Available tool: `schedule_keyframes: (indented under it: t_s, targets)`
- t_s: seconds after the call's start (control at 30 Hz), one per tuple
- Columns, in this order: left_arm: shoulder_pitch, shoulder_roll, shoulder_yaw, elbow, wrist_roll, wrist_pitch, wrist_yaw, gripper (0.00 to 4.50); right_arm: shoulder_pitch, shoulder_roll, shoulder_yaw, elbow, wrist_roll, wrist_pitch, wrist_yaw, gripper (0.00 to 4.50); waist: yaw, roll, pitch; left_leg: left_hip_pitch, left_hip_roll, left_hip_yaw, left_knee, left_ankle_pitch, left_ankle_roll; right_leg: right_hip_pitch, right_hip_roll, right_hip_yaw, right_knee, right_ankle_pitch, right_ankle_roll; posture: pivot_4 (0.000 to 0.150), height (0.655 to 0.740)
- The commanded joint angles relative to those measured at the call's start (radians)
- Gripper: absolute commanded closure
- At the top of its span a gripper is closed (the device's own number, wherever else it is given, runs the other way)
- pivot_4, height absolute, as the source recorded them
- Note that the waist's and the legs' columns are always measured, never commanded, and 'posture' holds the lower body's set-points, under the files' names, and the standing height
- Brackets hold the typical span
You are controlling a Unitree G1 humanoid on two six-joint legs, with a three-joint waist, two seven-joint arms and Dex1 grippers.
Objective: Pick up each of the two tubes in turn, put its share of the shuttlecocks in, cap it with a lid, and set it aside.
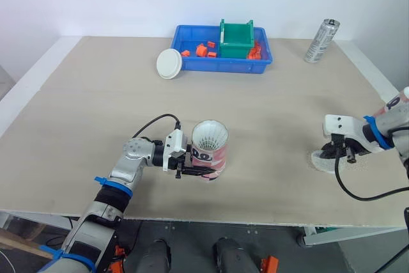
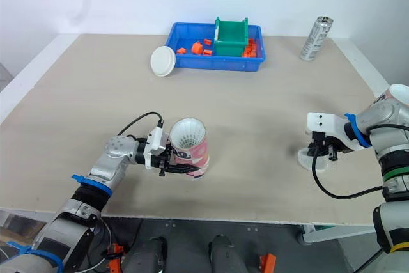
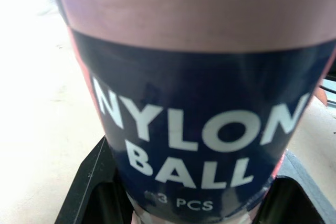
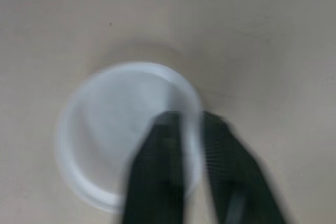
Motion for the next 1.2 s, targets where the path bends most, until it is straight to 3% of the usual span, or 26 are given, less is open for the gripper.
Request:
schedule_keyframes:
  t_s: [0.03, 0.27, 0.37, 0.5, 0.67, 0.87, 1.2]
  targets:
    - [-0.013, -0.007, 0.011, -0.008, -0.005, 0.005, 0.005, 2.29, -0.005, 0.005, 0.006, -0.016, -0.015, 0.006, 0.023, 4.47, 0.000, 0.000, 0.000, 0.000, 0.000, 0.000, 0.000, 0.000, 0.000, 0.000, 0.000, 0.000, -0.001, 0.000, 0.000, 0.150, 0.7384]
    - [0.020, -0.013, 0.002, -0.026, -0.001, 0.012, 0.013, 2.29, -0.039, 0.025, -0.024, -0.068, 0.013, 0.026, 0.024, 4.47, 0.000, 0.000, 0.000, 0.000, 0.000, 0.000, -0.004, 0.000, 0.000, 0.002, 0.000, 0.000, -0.007, 0.001, 0.001, 0.150, 0.7384]
    - [0.038, -0.014, -0.003, -0.024, 0.001, 0.014, 0.013, 2.29, -0.057, 0.060, -0.074, -0.205, 0.116, 0.106, 0.078, 4.47, -0.005, 0.001, 0.000, 0.000, 0.000, 0.001, -0.004, 0.000, 0.000, 0.002, 0.000, 0.000, -0.007, 0.001, 0.001, 0.150, 0.7384]
    - [0.051, -0.017, -0.017, 0.000, 0.016, 0.006, 0.005, 2.29, -0.086, 0.142, -0.136, -0.551, 0.358, 0.343, 0.125, 4.47, -0.007, 0.003, -0.001, 0.000, 0.001, 0.000, -0.005, 0.000, 0.000, 0.001, 0.000, 0.001, -0.007, 0.002, 0.001, 0.150, 0.7384]
    - [0.036, -0.027, -0.031, 0.029, 0.033, -0.015, -0.002, 2.29, -0.165, 0.201, -0.109, -0.796, 0.451, 0.439, 0.102, 4.47, 0.006, 0.002, -0.001, -0.002, 0.000, -0.002, -0.005, 0.000, 0.000, 0.002, 0.000, -0.001, -0.009, 0.001, 0.002, 0.150, 0.7384]
    - [0.016, -0.013, -0.065, 0.057, 0.064, -0.043, -0.029, 2.29, -0.295, 0.259, -0.020, -0.775, 0.425, 0.358, 0.120, 4.47, 0.005, 0.002, -0.001, -0.002, 0.000, -0.002, -0.005, -0.001, -0.001, 0.002, 0.000, -0.002, -0.010, 0.001, 0.002, 0.150, 0.7384]
    - [-0.025, 0.042, -0.106, 0.030, 0.067, 0.089, -0.094, 2.29, -0.461, 0.277, 0.180, -0.707, 0.437, 0.172, 0.125, 4.47, -0.001, 0.002, -0.001, -0.001, 0.002, -0.002, -0.007, -0.003, 0.003, 0.001, 0.001, -0.002, -0.009, -0.001, -0.001, 0.150, 0.7384]
